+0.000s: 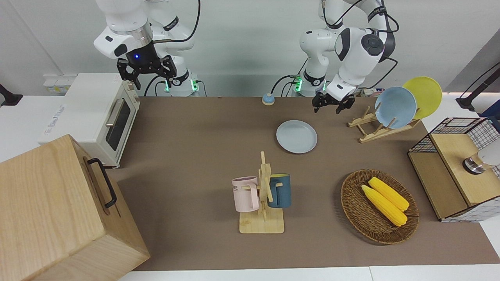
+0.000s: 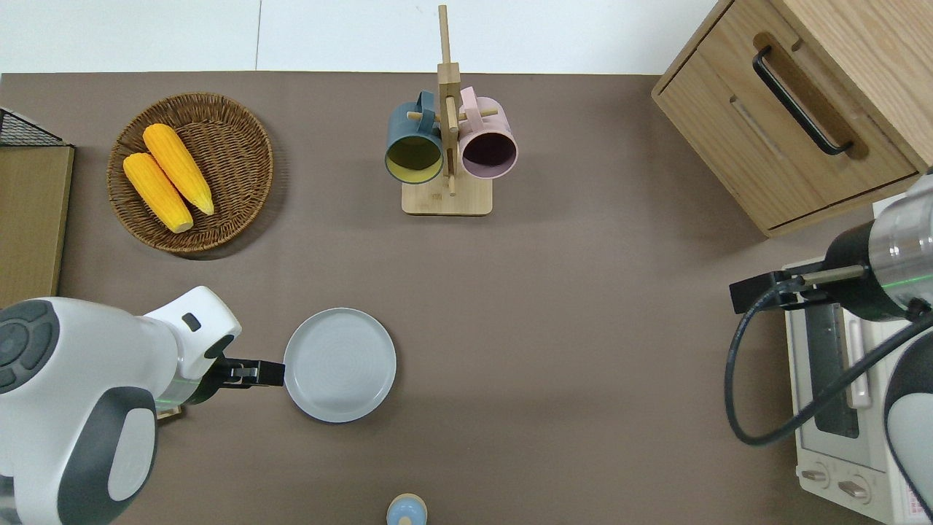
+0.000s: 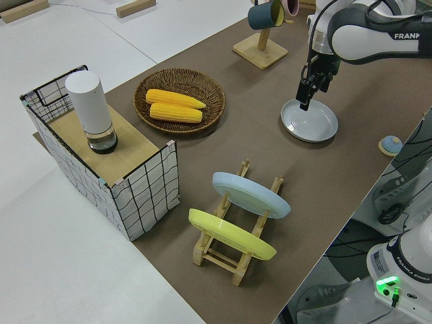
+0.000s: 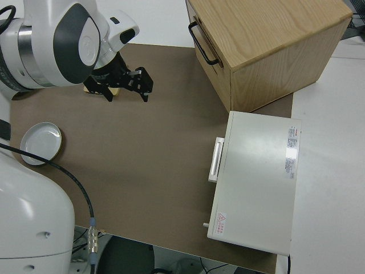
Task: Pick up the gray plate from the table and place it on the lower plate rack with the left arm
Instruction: 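Move the left gripper to the near rim of the gray plate, then close the left gripper on the gray plate's rim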
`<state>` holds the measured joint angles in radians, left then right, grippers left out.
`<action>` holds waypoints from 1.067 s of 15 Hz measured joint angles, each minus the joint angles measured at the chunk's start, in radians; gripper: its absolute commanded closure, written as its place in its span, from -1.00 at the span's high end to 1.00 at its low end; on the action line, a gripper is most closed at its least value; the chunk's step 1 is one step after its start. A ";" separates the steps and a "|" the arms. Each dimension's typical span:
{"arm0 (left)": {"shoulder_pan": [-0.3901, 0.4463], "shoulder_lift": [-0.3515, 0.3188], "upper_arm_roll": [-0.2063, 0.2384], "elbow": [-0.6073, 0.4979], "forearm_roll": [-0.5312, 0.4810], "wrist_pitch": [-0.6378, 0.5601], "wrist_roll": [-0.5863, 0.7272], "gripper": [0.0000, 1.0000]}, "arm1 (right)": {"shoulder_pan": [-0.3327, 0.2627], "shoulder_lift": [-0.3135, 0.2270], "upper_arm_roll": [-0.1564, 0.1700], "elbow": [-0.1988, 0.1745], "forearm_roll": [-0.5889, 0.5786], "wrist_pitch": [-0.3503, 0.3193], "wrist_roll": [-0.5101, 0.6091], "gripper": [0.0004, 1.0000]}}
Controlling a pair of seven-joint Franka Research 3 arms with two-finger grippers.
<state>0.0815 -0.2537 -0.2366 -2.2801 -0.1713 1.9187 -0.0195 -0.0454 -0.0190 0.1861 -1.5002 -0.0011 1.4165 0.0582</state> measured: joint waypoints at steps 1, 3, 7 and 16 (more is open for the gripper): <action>-0.002 -0.001 -0.001 -0.012 -0.001 0.015 -0.001 0.99 | 0.000 0.000 0.000 0.000 0.000 0.000 0.000 0.98; -0.005 -0.002 -0.001 -0.035 -0.003 0.044 -0.003 0.99 | 0.000 0.000 0.000 0.000 0.000 0.000 0.000 0.98; -0.035 -0.001 -0.009 -0.159 -0.005 0.216 -0.022 0.99 | 0.000 0.000 0.000 0.000 0.000 0.000 0.000 0.98; -0.089 0.083 -0.016 -0.271 -0.008 0.437 -0.065 0.99 | 0.000 0.000 0.000 0.000 0.000 0.000 0.000 0.97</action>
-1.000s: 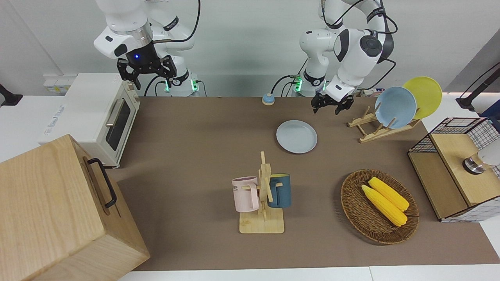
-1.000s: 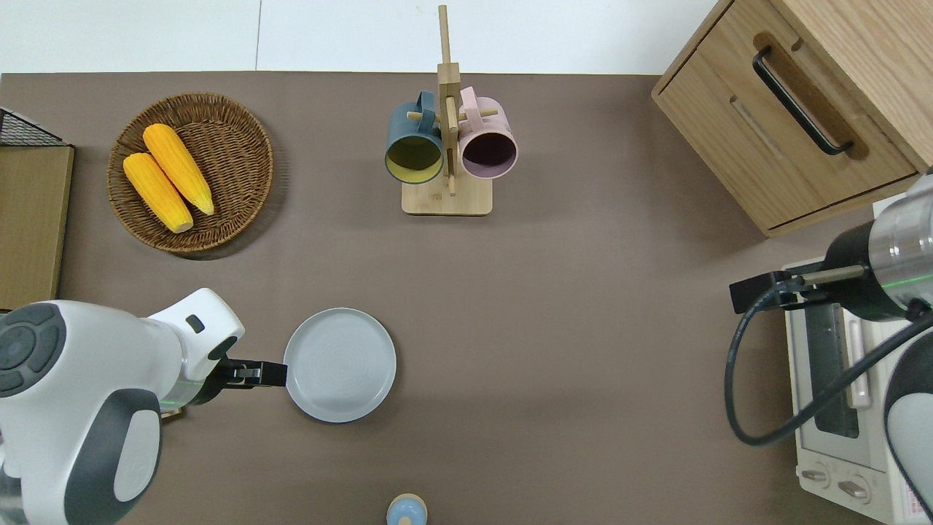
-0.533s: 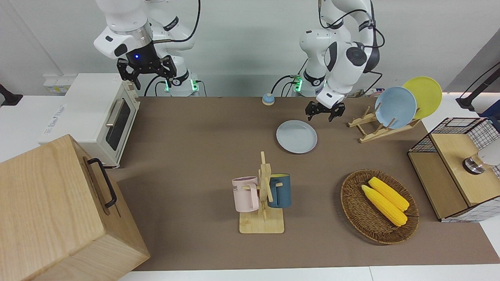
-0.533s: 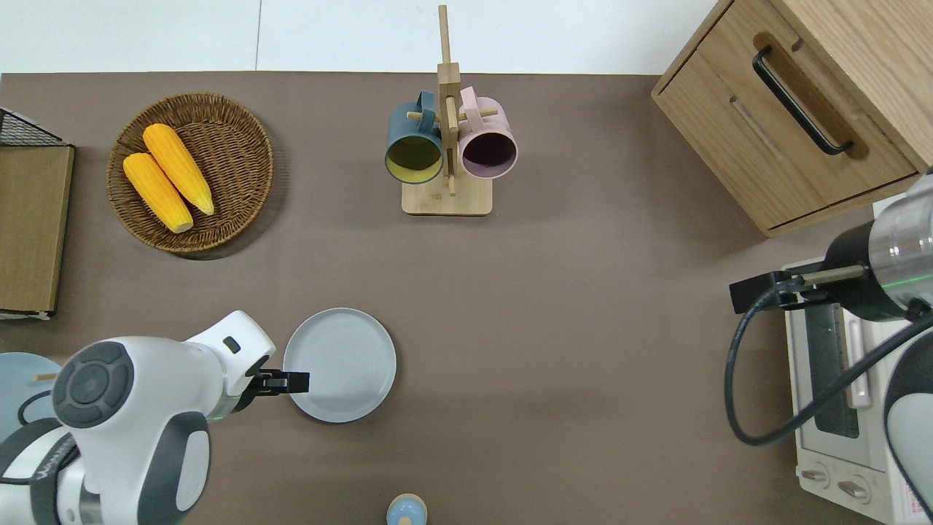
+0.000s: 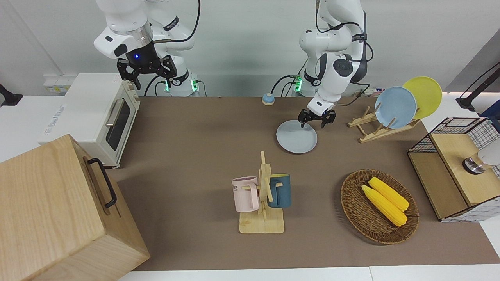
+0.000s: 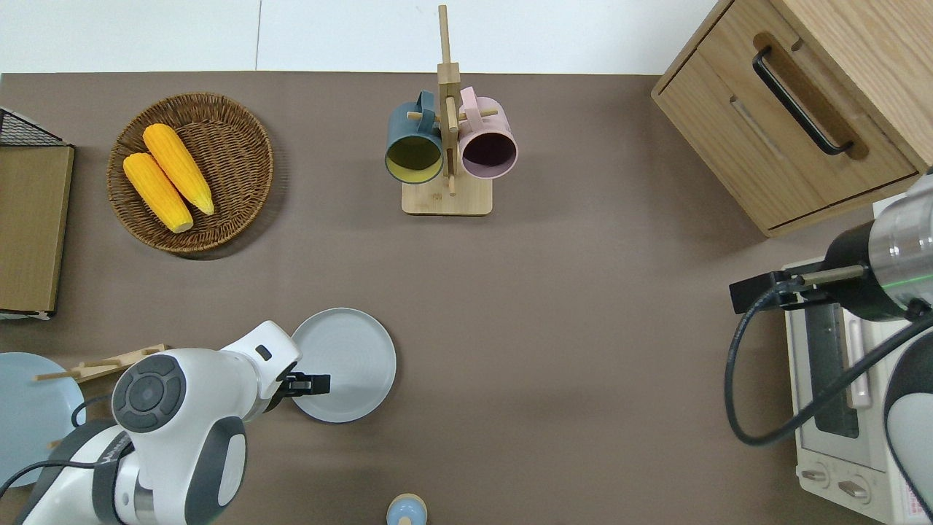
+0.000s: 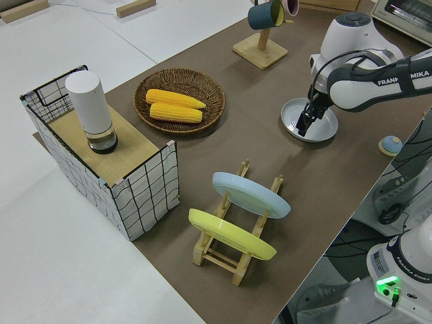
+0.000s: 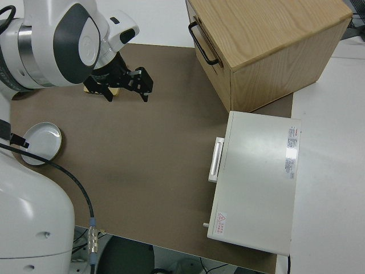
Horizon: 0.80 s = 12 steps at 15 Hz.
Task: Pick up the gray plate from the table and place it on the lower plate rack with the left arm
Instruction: 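Close the left gripper on the gray plate's rim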
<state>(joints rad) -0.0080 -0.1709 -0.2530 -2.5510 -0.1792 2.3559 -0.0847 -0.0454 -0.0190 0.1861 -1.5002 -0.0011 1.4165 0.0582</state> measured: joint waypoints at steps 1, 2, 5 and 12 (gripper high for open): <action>0.000 0.014 0.000 -0.002 0.000 0.014 0.000 0.99 | 0.000 0.000 0.000 0.000 0.000 0.000 0.000 0.98; 0.000 0.025 0.000 -0.002 0.000 0.024 0.000 0.99 | 0.000 0.000 0.000 0.000 0.000 0.000 0.000 0.97; 0.000 0.046 0.000 -0.002 0.000 0.050 -0.003 0.99 | 0.000 0.000 0.000 0.000 0.000 0.000 0.000 0.97; 0.000 0.082 0.001 -0.010 0.000 0.093 -0.006 0.96 | 0.000 0.000 0.000 0.000 0.000 0.000 0.000 0.98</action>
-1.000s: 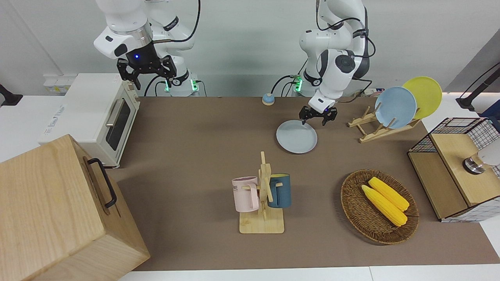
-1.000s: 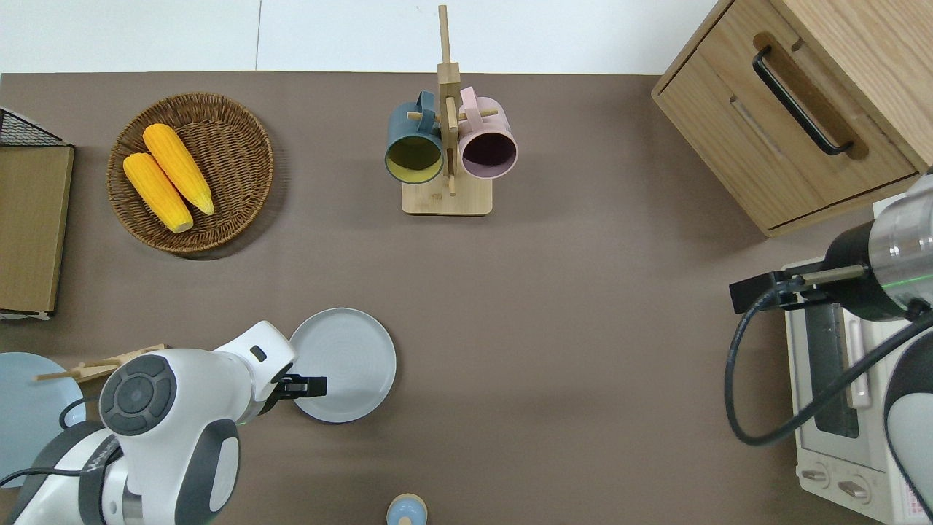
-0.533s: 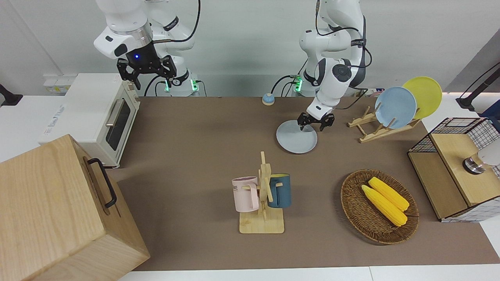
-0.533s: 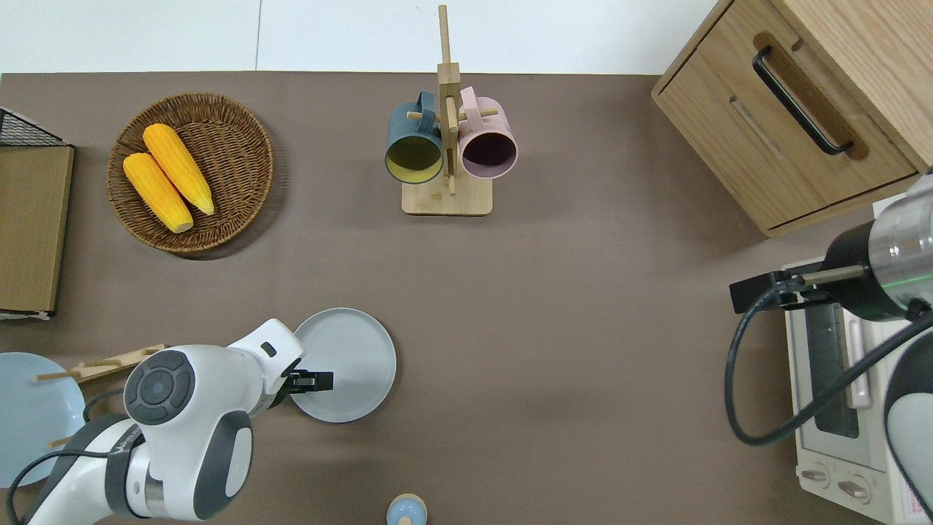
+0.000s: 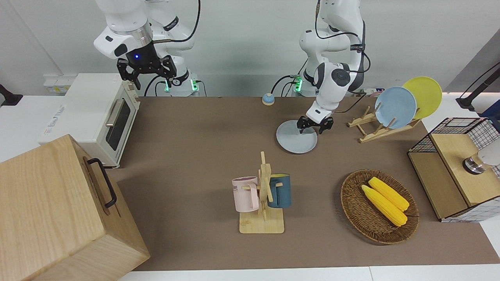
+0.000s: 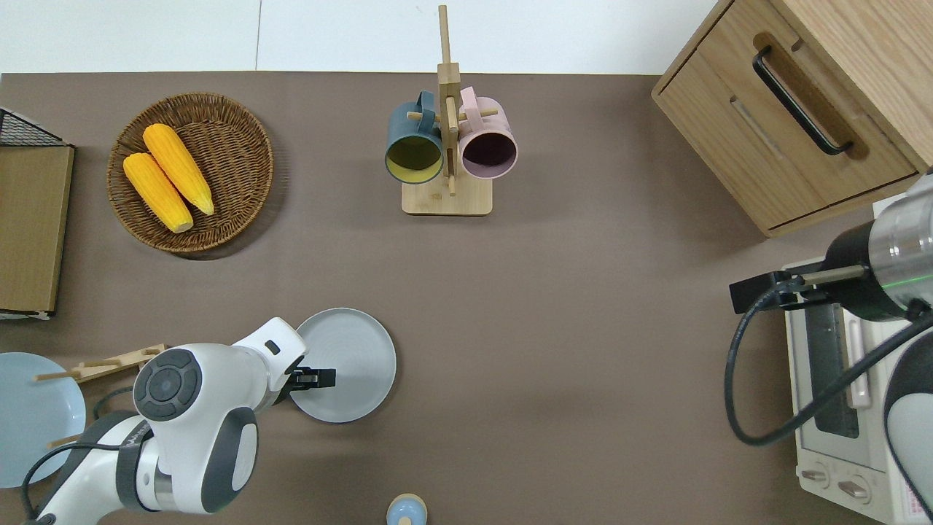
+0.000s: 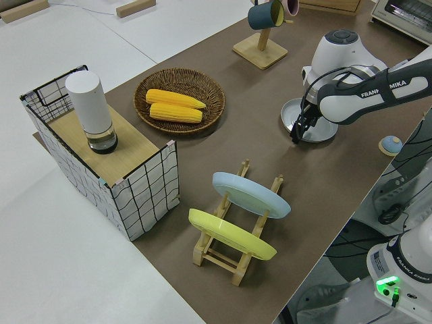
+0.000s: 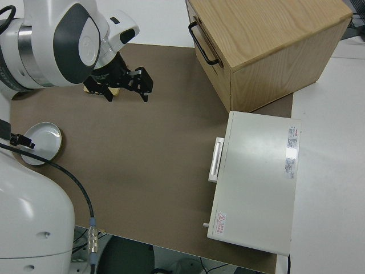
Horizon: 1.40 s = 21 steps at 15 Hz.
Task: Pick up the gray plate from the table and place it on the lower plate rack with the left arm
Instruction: 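Close the left gripper on the gray plate's rim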
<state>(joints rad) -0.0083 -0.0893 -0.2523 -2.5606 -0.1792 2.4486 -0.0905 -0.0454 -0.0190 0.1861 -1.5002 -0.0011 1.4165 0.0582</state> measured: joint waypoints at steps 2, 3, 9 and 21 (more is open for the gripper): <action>0.000 0.002 0.000 -0.003 0.000 0.007 0.000 0.89 | 0.000 0.000 0.000 0.000 0.000 0.000 0.000 0.97; 0.000 0.003 0.000 -0.003 0.000 0.009 -0.001 0.77 | 0.000 0.000 0.000 0.000 0.000 0.000 0.000 0.98; 0.000 0.006 0.000 -0.003 0.000 0.011 -0.002 -0.57 | 0.000 0.000 0.000 0.000 0.000 0.000 0.000 0.97; -0.003 0.010 0.007 -0.004 0.000 0.050 -0.002 -1.00 | 0.000 0.000 0.000 0.000 0.000 0.000 0.000 0.98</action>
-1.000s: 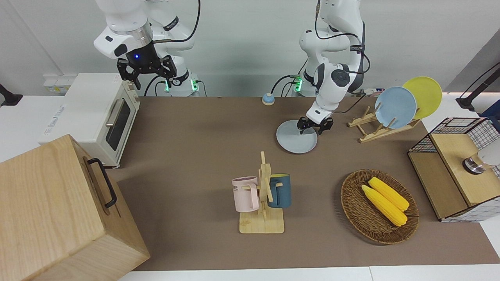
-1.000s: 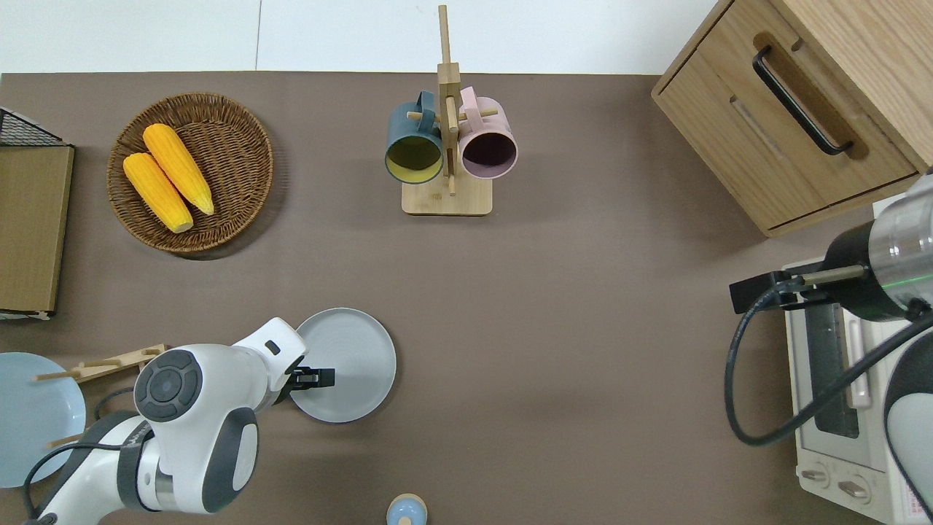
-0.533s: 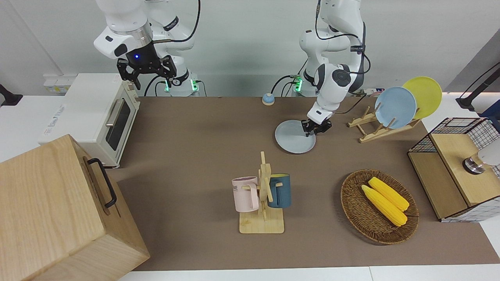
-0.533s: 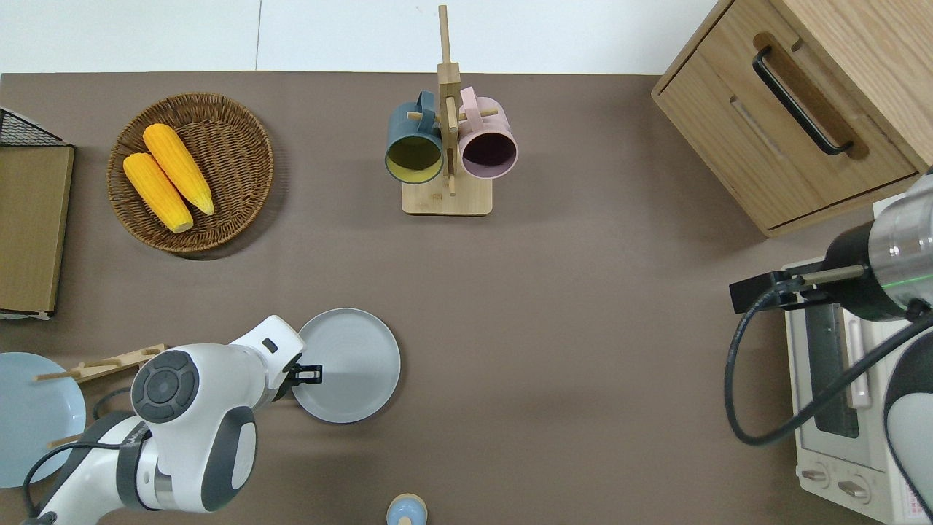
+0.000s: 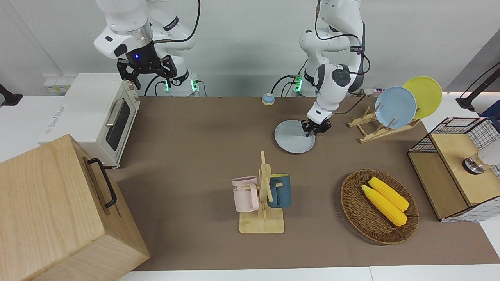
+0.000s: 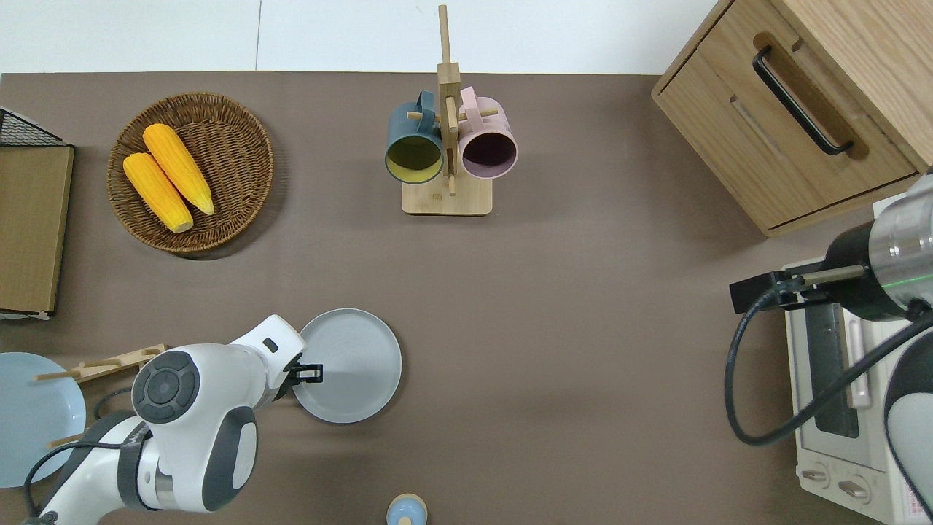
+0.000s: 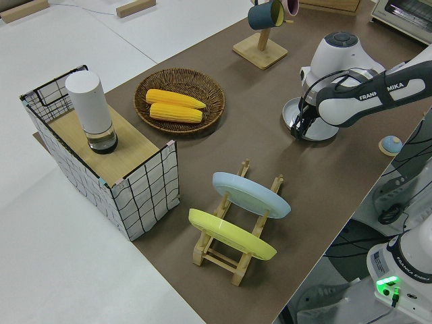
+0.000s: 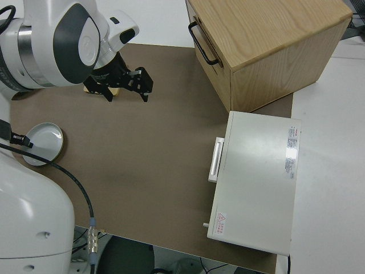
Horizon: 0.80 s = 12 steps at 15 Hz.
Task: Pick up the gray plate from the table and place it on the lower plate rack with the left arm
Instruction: 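Close the left gripper on the gray plate's rim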
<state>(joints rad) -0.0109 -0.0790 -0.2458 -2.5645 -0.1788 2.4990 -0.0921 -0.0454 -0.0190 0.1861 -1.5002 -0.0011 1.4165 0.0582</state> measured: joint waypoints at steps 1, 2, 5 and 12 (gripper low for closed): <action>0.000 0.000 0.001 0.001 0.000 0.004 0.000 -1.00 | 0.000 0.000 0.000 0.000 0.000 0.000 0.000 0.97; 0.000 0.000 0.003 0.003 0.000 0.005 0.000 -1.00 | 0.000 0.000 0.000 0.000 0.000 0.000 0.000 0.98; 0.000 -0.002 0.003 0.003 0.000 0.005 0.000 -1.00 | 0.000 0.000 0.000 0.000 0.000 0.000 0.000 0.98; 0.000 0.003 0.008 0.035 -0.001 -0.050 0.000 -1.00 | 0.000 0.000 0.000 0.000 0.000 0.000 0.000 0.98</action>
<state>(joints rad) -0.0110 -0.0758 -0.2378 -2.5291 -0.1794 2.4486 -0.0922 -0.0454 -0.0190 0.1861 -1.5002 -0.0011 1.4165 0.0582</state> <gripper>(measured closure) 0.912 0.009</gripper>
